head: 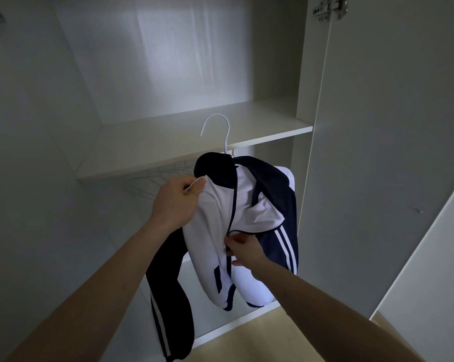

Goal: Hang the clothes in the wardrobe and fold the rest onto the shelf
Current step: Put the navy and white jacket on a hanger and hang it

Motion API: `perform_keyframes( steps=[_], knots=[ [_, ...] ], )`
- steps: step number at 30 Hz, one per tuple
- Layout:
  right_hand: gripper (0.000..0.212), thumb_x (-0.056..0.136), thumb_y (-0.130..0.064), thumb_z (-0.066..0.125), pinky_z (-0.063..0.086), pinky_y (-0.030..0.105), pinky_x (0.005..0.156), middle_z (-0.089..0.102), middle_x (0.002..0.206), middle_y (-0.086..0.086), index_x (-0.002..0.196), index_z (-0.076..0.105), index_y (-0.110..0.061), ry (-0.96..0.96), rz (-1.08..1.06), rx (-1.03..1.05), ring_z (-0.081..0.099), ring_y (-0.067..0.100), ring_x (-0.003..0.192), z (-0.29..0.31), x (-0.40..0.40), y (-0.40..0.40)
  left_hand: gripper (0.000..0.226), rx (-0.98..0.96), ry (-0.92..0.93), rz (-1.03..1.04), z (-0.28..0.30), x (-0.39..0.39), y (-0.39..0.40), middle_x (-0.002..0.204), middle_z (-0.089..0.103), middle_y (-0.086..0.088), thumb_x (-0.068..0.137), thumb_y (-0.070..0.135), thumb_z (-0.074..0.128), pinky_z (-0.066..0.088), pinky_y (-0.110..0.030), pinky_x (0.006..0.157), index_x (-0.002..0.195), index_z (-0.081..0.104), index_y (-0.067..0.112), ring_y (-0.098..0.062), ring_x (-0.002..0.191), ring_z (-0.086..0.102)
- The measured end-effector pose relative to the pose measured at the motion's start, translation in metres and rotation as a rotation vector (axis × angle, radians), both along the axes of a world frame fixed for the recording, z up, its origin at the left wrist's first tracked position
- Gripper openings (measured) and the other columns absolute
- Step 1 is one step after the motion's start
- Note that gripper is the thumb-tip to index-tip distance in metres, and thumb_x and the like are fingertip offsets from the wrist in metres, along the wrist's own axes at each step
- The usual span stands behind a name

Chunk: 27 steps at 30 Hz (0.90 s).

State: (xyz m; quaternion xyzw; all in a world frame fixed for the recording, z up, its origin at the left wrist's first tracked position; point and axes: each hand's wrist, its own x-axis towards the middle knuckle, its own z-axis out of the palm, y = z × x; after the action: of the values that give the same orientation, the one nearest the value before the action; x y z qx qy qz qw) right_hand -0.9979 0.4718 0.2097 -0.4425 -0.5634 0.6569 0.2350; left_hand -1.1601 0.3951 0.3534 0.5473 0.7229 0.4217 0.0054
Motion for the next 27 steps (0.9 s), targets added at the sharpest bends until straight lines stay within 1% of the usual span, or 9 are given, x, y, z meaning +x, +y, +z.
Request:
perform_keyframes(
  steps=[5,8,10,14,17,20,22,24,27],
  knots=[
    [0.012,0.097,-0.008,0.052,0.039,0.021,0.052,0.064,0.078,0.005,0.086,0.058,-0.009,0.065,0.071,-0.116,0.058,0.017,0.068,0.009,0.017,0.001,0.052,-0.024,-0.037,0.057,-0.010,-0.011,-0.001,0.049,0.039,0.007,0.103,0.040,0.052,0.027,-0.034,0.056,0.055,0.040,0.028,-0.011,0.049,0.033],
    [0.009,0.092,0.002,0.058,0.042,0.019,0.048,0.071,0.079,0.008,0.088,0.060,-0.005,0.124,-0.017,-0.119,0.061,0.018,0.066,0.017,0.029,0.004,0.046,-0.049,-0.094,0.105,-0.016,-0.012,-0.006,0.051,0.050,0.016,0.104,0.041,0.053,0.031,-0.032,0.057,0.058,0.055,0.042,-0.012,0.056,0.042],
    [0.012,0.089,0.006,0.061,0.045,0.020,0.046,0.074,0.078,0.010,0.089,0.057,-0.006,0.135,-0.078,-0.103,0.066,0.018,0.064,0.024,0.037,0.004,0.045,-0.068,-0.103,0.157,-0.022,-0.013,-0.009,0.053,0.052,0.014,0.103,0.043,0.052,0.032,-0.031,0.055,0.059,0.055,0.035,-0.015,0.059,0.048],
    [0.018,0.088,0.007,0.059,0.044,0.021,0.045,0.075,0.076,0.012,0.089,0.052,-0.010,0.132,-0.110,0.046,0.066,0.022,0.068,0.043,0.051,0.002,0.019,-0.124,-0.194,0.243,-0.034,-0.014,-0.012,0.087,0.062,0.004,0.100,0.042,0.054,0.049,-0.038,0.071,0.101,0.050,0.023,-0.022,0.080,0.061],
    [0.016,0.091,0.007,0.054,0.045,0.021,0.047,0.074,0.077,0.013,0.091,0.051,-0.008,0.140,-0.054,0.161,0.064,0.023,0.070,0.052,0.054,0.003,0.015,-0.228,-0.231,0.120,-0.043,-0.005,-0.015,0.084,0.056,0.000,0.093,0.024,0.055,0.047,-0.039,0.072,0.101,0.043,0.023,-0.020,0.072,0.056],
    [0.017,0.092,0.006,0.051,0.046,0.020,0.054,0.073,0.073,0.008,0.091,0.051,-0.011,0.119,-0.036,0.259,0.064,0.013,0.067,0.056,0.053,0.005,0.022,-0.263,-0.249,-0.109,-0.049,0.010,-0.021,0.085,0.059,-0.017,0.080,0.010,0.061,0.040,-0.027,0.067,0.076,0.059,0.032,-0.019,0.072,0.054],
    [0.019,0.093,0.009,0.049,0.046,0.019,0.060,0.070,0.070,0.006,0.091,0.051,-0.010,0.161,-0.024,0.282,0.063,0.013,0.066,0.055,0.051,0.005,0.032,-0.287,-0.287,-0.207,-0.054,0.021,-0.024,0.094,0.059,-0.021,0.082,0.001,0.071,0.040,-0.016,0.068,0.077,0.072,0.033,-0.020,0.084,0.056],
    [0.020,0.095,0.009,0.049,0.047,0.021,0.066,0.068,0.068,0.004,0.091,0.050,-0.010,0.181,0.010,0.305,0.061,0.016,0.069,0.053,0.049,0.003,0.023,-0.307,-0.275,-0.215,-0.059,0.031,-0.026,0.108,0.055,-0.004,0.081,0.014,0.082,0.038,-0.005,0.080,0.092,0.077,0.034,-0.009,0.102,0.054],
    [0.021,0.097,0.013,0.047,0.049,0.026,0.069,0.059,0.062,-0.003,0.090,0.048,-0.007,0.253,0.013,0.317,0.057,0.015,0.065,0.050,0.046,0.000,0.037,-0.306,-0.155,-0.157,-0.067,0.037,-0.025,0.113,0.047,0.005,0.077,0.036,0.085,0.047,-0.022,0.089,0.107,0.065,0.042,-0.008,0.103,0.055]
  ],
)
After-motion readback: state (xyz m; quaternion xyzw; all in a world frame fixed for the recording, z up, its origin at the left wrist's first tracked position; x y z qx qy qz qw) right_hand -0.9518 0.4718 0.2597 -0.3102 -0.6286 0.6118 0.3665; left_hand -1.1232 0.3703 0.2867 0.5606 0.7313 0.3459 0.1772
